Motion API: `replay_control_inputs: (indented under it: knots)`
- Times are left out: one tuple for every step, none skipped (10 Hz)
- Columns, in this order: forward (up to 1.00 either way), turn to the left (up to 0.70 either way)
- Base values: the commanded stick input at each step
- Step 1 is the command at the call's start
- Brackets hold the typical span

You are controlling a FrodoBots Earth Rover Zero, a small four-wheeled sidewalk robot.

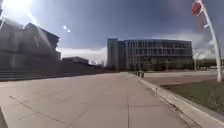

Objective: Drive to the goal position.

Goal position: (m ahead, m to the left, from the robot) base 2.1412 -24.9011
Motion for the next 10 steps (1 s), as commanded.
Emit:
replay_control_inputs:
  knots:
    - [0.7,0.0]
    - [0.7,0.0]
    - [0.7,0.0]
    - [0.7,0.0]
    - [0.7,-0.19]
    - [0.7,-0.35]
    - [0.7,-0.35]
    - [0.7,-0.17]
    - [0.7,0.0]
    - [0.7,0.0]
